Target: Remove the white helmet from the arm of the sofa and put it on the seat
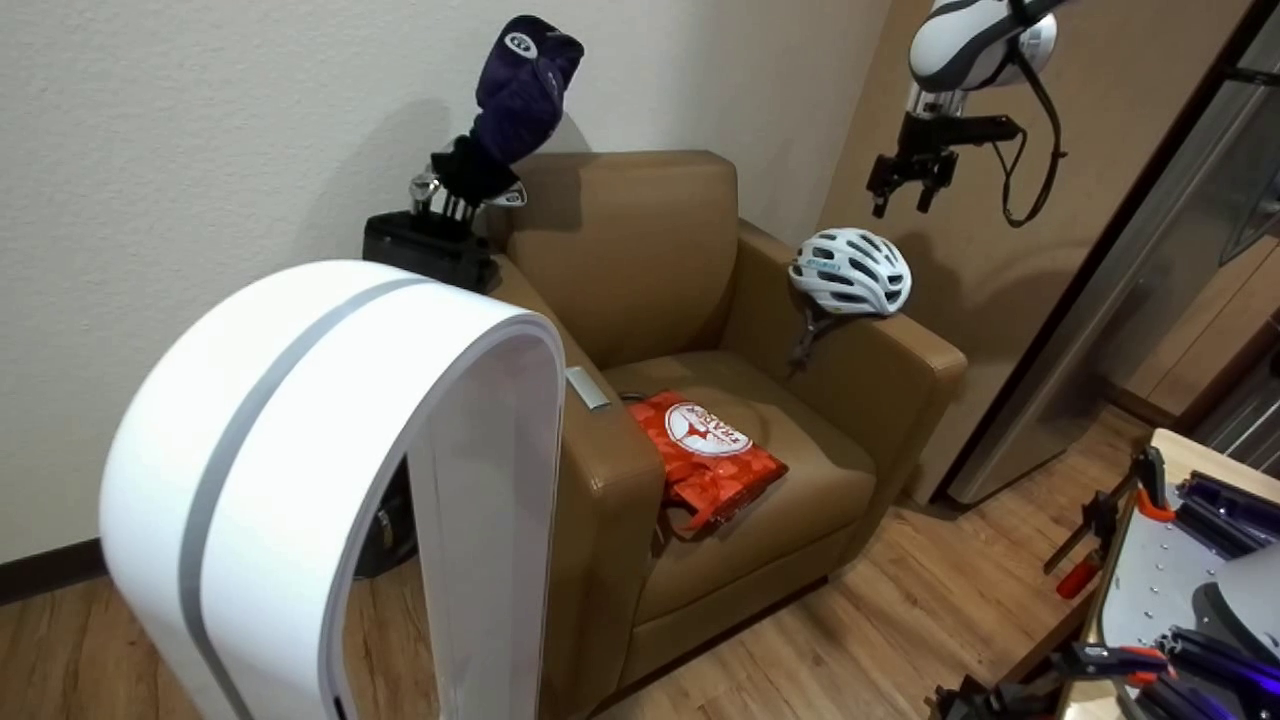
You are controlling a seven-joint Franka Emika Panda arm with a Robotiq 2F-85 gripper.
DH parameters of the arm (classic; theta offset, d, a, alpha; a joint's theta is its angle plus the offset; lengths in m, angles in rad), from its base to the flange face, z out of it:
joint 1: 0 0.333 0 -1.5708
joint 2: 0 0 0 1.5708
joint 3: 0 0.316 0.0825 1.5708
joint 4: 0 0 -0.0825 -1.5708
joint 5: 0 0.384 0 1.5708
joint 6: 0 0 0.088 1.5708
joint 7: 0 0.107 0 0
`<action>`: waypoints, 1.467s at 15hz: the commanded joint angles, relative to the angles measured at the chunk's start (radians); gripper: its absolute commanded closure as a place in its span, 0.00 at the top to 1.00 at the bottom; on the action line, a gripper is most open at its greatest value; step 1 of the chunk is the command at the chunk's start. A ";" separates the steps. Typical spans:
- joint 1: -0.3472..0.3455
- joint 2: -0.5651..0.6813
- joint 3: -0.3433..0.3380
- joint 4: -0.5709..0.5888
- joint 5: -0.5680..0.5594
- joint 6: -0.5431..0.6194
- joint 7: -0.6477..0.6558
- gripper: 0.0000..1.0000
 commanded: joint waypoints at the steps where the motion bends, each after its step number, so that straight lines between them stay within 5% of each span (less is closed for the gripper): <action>1: -0.018 0.099 0.049 0.129 0.029 -0.060 -0.030 1.00; 10: 0.029 0.294 0.033 0.373 -0.042 -0.129 0.047 1.00; 16: -0.080 0.325 0.013 0.349 -0.010 -0.069 -0.001 1.00; 22: -0.117 0.377 0.068 0.384 0.008 -0.069 -0.084 1.00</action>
